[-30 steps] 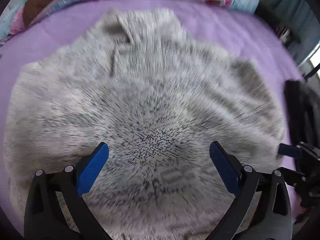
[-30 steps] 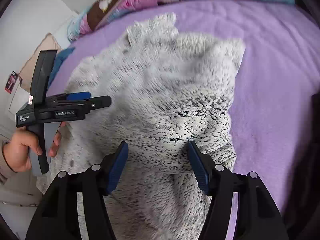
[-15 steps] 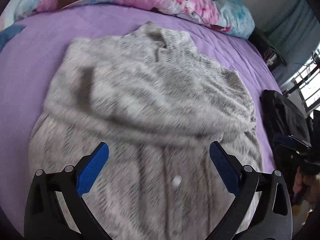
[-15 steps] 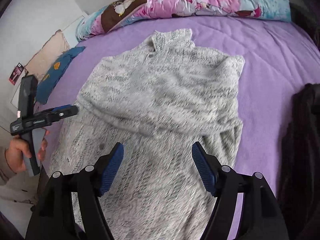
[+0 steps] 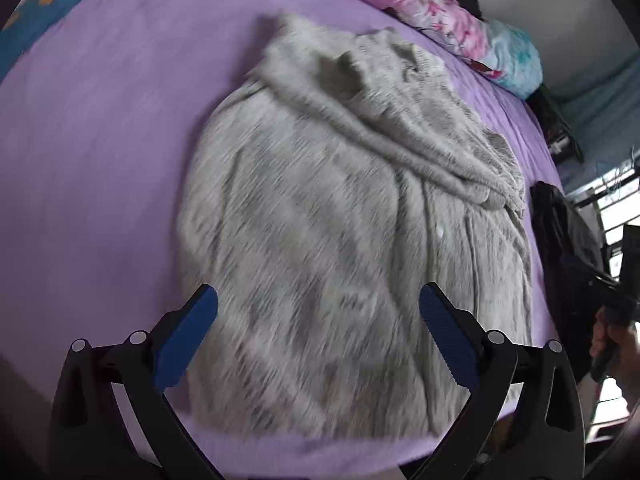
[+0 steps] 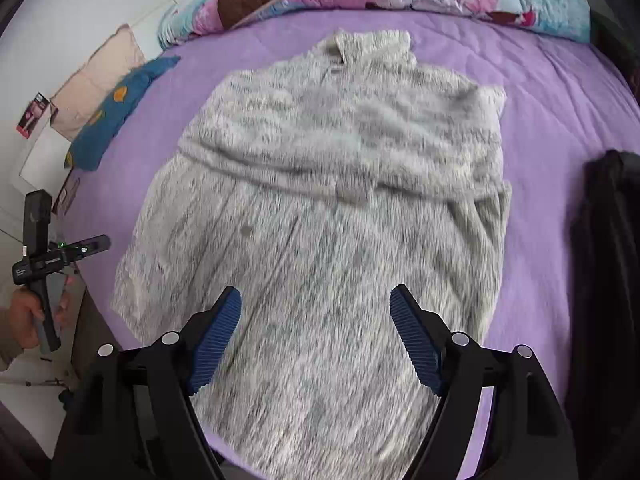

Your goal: Fold large clothes

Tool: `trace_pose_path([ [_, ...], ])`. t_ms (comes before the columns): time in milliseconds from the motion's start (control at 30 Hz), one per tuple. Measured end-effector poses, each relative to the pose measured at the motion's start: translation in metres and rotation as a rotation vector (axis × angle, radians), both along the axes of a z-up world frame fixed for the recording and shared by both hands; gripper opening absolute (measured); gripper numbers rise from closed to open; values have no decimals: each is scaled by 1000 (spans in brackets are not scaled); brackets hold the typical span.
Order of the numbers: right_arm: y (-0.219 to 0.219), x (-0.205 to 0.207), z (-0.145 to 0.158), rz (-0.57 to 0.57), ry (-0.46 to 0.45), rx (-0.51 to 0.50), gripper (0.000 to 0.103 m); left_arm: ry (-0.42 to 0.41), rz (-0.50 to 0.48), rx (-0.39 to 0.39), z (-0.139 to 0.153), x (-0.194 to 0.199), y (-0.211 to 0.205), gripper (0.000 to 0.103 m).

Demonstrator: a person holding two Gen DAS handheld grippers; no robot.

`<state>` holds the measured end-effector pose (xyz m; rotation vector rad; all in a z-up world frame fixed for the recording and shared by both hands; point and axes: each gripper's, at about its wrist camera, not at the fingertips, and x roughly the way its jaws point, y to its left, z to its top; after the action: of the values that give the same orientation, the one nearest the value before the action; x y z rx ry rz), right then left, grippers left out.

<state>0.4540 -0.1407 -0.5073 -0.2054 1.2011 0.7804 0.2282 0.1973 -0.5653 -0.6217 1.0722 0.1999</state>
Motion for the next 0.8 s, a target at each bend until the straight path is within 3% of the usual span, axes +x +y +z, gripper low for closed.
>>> trace_pose_path([
  [300,-30,-41,-7,-97,46,-117,76,60,29,-96,-27,-62,22,97],
  [600,-61,-77,-9,-328,104,-124,76,94,-27,-299,-59,-58,43,97],
  [800,-76,-91,-18,-352,141,-152,77,100,-30,-426,-70,-40,56,97],
])
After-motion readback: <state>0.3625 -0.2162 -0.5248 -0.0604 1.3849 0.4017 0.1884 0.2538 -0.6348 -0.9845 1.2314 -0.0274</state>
